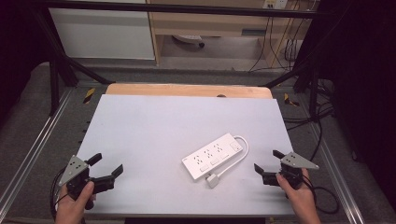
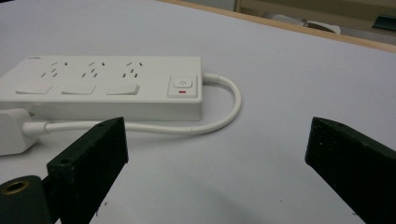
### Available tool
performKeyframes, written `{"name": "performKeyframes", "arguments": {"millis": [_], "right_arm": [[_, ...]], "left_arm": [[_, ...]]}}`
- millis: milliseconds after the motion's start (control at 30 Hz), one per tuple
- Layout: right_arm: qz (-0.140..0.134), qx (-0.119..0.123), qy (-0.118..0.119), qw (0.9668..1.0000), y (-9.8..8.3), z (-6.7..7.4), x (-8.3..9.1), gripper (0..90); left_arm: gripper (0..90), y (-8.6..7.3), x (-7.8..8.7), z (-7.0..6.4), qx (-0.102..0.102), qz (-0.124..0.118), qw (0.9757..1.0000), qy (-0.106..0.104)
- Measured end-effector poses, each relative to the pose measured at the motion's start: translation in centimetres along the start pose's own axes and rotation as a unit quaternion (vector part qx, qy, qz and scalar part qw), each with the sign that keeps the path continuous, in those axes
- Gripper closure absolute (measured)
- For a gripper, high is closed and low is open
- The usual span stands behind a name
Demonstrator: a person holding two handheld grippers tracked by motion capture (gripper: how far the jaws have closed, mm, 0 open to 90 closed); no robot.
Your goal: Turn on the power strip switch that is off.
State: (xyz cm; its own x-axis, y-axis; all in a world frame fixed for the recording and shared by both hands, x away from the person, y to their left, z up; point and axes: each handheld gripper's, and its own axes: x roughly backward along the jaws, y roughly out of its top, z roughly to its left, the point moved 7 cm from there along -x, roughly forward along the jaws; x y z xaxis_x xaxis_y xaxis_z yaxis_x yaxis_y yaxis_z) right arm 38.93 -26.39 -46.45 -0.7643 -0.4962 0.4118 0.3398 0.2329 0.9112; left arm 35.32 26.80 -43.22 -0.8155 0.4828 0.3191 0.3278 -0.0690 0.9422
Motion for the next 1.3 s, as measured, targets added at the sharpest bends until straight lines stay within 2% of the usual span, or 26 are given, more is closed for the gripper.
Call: {"name": "performKeyframes", "arguments": {"millis": [167,733,867,900,1000,1200,1300], "right_arm": [[0.004,-0.014,-0.005,0.9999,0.0,-0.3,0.2,5.8],[0.012,-0.026,-0.016,0.9995,0.4,-0.2,0.7,4.4],[0.013,-0.032,-0.017,0.9993,0.7,0.1,1.0,3.6],[0.008,-0.040,-0.009,0.9991,1.0,0.3,1.0,3.5],[0.010,-0.043,-0.005,0.9990,1.1,0.6,1.0,3.1],[0.009,-0.054,-0.015,0.9984,1.9,1.0,0.9,2.3],[0.012,-0.056,-0.010,0.9983,2.2,1.3,1.0,2.4]], "left_arm": [[6.3,-0.1,-0.1,0.0,-0.001,0.005,1.0000,0.000],[6.1,-0.3,-0.3,-0.2,-0.004,0.010,0.9999,-0.007],[5.8,-0.3,-0.3,-0.3,-0.003,0.010,0.9999,-0.005],[5.7,-0.3,-0.2,-0.3,-0.003,0.010,0.9999,-0.005],[5.7,-0.3,-0.2,-0.2,-0.003,0.010,0.9999,-0.006],[5.5,-0.4,-0.3,-0.4,-0.007,0.013,0.9998,-0.009],[5.5,-0.5,-0.4,-0.6,-0.011,0.017,0.9997,-0.012]]}}
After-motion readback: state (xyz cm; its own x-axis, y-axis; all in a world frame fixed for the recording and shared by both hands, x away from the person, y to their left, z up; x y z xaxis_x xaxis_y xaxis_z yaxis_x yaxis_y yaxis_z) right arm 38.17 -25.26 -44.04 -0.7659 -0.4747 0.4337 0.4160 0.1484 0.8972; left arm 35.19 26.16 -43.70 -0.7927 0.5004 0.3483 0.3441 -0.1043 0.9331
